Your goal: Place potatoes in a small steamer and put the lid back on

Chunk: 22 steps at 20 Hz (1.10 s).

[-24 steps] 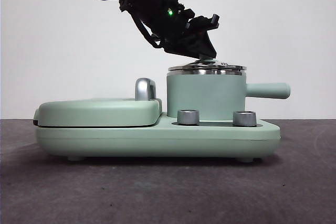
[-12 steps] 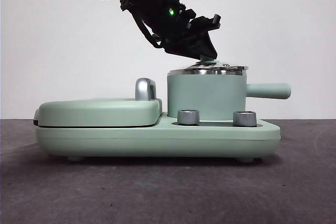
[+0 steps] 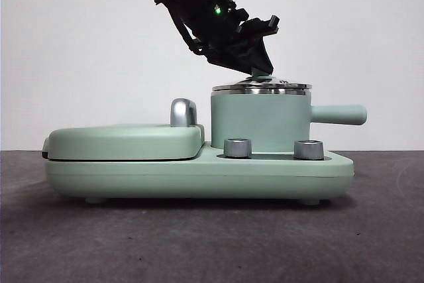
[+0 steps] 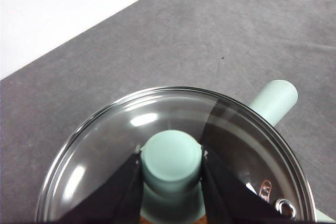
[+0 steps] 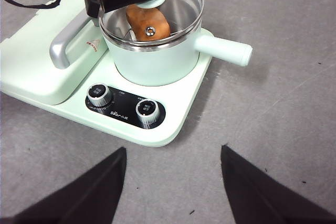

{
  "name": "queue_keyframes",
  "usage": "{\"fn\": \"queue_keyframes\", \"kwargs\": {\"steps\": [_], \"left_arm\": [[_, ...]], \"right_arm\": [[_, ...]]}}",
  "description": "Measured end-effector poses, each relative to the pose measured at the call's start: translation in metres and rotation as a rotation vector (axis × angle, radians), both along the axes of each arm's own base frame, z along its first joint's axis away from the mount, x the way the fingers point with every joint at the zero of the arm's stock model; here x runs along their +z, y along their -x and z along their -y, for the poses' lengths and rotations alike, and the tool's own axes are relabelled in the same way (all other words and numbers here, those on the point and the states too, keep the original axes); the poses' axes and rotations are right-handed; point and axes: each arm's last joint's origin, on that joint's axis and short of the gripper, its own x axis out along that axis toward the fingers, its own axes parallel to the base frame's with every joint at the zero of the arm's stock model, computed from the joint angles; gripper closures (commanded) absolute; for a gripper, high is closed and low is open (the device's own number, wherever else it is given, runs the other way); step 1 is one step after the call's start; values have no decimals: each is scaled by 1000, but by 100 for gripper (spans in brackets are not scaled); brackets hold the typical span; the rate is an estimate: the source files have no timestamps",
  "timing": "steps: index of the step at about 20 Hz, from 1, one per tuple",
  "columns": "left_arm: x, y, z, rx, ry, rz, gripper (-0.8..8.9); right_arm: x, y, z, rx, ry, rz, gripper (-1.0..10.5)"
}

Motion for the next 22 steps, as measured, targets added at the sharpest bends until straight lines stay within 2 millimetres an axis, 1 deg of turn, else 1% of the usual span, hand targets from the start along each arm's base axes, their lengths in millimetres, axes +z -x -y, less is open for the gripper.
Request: {"fn": "queue_keyframes", "kwargs": {"steps": [19,20,21,22], "left_arm": [[3,2,2,-12,-37,-8,804],[3,2,2,-12,-37,-8,797],[3,2,2,-12,-37,-7,748],[3,2,2,-12,-37,-7,655]], "right_arm": [[-1,0,0,0,3,-10,670],[-1,1,0,0,5,-15,671],[-2,1,0,0,6,-19,671],[-2,1,0,0,7,-25,670]]}}
